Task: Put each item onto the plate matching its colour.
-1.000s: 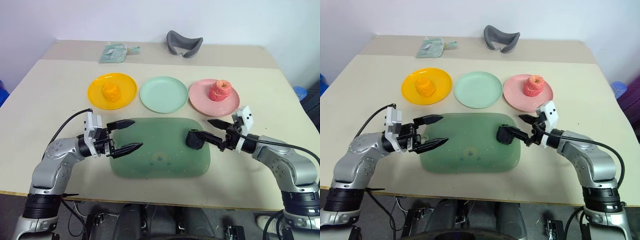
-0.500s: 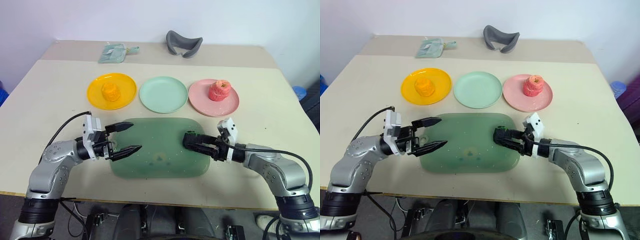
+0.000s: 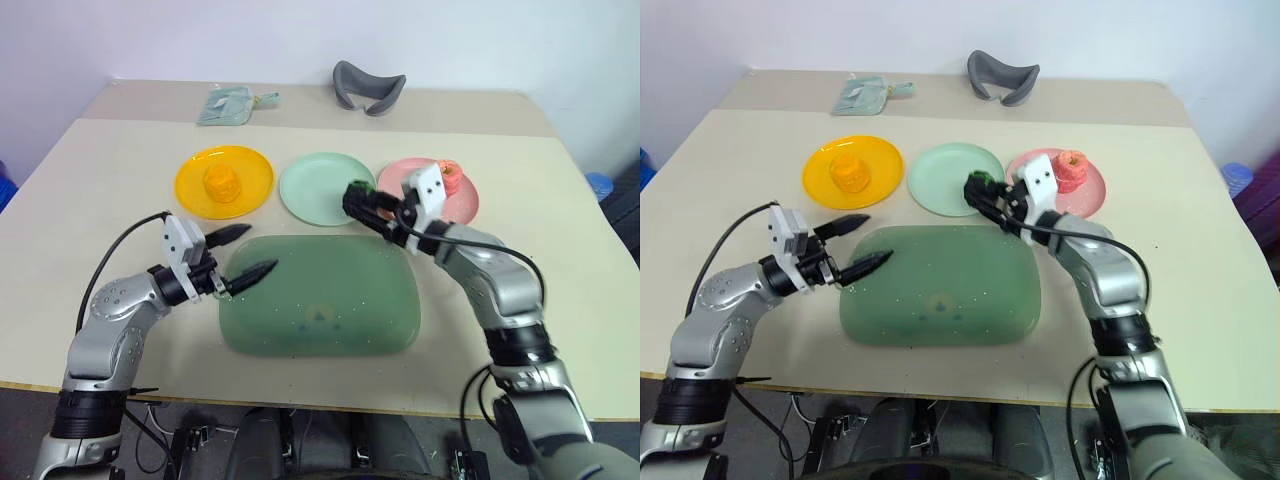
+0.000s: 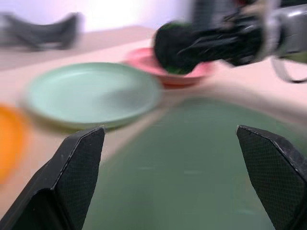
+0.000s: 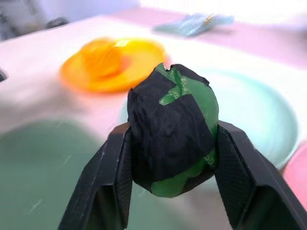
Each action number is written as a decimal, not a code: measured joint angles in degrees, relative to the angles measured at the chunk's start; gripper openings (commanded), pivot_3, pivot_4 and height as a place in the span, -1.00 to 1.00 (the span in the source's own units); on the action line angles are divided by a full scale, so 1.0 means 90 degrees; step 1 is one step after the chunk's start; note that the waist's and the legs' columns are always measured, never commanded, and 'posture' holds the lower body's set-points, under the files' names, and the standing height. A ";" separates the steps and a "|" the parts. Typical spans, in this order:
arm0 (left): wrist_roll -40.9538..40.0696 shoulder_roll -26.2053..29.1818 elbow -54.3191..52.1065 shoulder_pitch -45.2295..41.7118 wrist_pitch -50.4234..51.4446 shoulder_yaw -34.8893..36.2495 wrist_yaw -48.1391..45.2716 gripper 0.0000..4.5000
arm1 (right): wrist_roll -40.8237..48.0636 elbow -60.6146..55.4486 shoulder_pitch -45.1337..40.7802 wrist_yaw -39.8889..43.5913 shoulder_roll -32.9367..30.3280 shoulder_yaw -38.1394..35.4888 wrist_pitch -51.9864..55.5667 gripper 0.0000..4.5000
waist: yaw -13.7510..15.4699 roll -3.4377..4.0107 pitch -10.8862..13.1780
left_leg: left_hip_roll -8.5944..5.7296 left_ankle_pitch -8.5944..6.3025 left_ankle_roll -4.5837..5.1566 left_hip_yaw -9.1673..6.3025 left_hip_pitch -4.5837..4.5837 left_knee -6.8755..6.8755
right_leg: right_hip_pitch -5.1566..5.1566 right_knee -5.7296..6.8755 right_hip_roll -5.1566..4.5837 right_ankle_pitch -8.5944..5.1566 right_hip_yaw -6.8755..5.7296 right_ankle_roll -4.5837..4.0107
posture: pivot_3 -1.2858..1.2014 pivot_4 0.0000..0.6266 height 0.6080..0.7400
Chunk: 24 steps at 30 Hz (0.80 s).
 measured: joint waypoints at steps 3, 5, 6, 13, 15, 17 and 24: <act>0.0328 -0.0118 0.0237 -0.0261 -0.0178 0.0054 0.0492 1.00 | -0.0473 0.1681 -0.0726 -0.0310 0.0495 0.0029 -0.1093 0.00 | -0.0035 0.0001 0.0000 | 0.0001 0.0001 -0.0001 0.0013 -0.0001 -0.0004 | -0.0004 0.0000 0.0001 0.0000 0.0000 0.0000 | 0.03 -0.52 1.00; 0.0540 -0.0205 0.0362 -0.0375 -0.0312 0.0053 0.0770 1.00 | -0.0755 0.2810 -0.1201 -0.0502 0.0723 0.0042 -0.1750 0.00 | -0.0045 0.0002 0.0001 | 0.0001 0.0001 -0.0002 0.0019 -0.0001 -0.0004 | -0.0005 0.0001 0.0000 0.0000 0.0000 0.0000 | 0.03 -0.52 1.00; 0.0648 -0.0243 0.0442 -0.0409 -0.0408 0.0057 0.0907 1.00 | -0.0893 0.3328 -0.1416 -0.0577 0.0797 0.0045 -0.2048 0.00 | -0.0043 0.0002 0.0001 | 0.0002 0.0001 -0.0002 0.0019 -0.0001 -0.0004 | -0.0005 0.0001 0.0000 0.0000 0.0000 0.0000 | 0.03 -0.52 1.00; 0.1256 -0.0407 0.0853 -0.0370 -0.1143 0.0063 0.1426 1.00 | -0.1472 0.6331 -0.2728 -0.0875 0.1295 0.0036 -0.3459 0.59 | -0.0133 0.0003 0.0002 | 0.0004 0.0003 -0.0004 0.0022 -0.0002 -0.0007 | -0.0007 0.0004 -0.0002 0.0000 -0.0001 0.0000 | 0.03 -0.52 1.00; 0.1321 -0.0424 0.0841 -0.0261 -0.1243 0.0063 0.1494 1.00 | -0.1566 0.6570 -0.2821 -0.0914 0.1291 0.0015 -0.3696 0.97 | -0.0169 0.0003 0.0002 | 0.0005 0.0003 -0.0004 0.0021 -0.0003 -0.0007 | -0.0007 0.0005 -0.0003 0.0000 0.0000 0.0000 | 0.03 -0.52 1.00; 0.1344 -0.0434 0.0827 -0.0147 -0.1260 0.0064 0.1523 1.00 | -0.1580 0.6621 -0.2841 -0.0912 0.1260 -0.0085 -0.3891 0.97 | -0.0193 0.0004 0.0002 | 0.0006 0.0003 -0.0005 0.0020 -0.0003 -0.0008 | -0.0008 0.0006 -0.0002 0.0000 -0.0001 0.0000 | 0.03 -0.52 1.00; 0.0765 -0.0531 0.0119 0.0364 -0.1294 0.0304 0.1308 1.00 | -0.0890 0.3069 -0.1025 0.0176 0.0305 -0.0526 -0.3954 0.97 | -0.0113 0.0004 0.0002 | 0.0008 0.0003 -0.0005 -0.0001 -0.0006 -0.0010 | -0.0001 0.0001 -0.0010 0.0000 -0.0002 0.0001 | 0.03 -0.52 1.00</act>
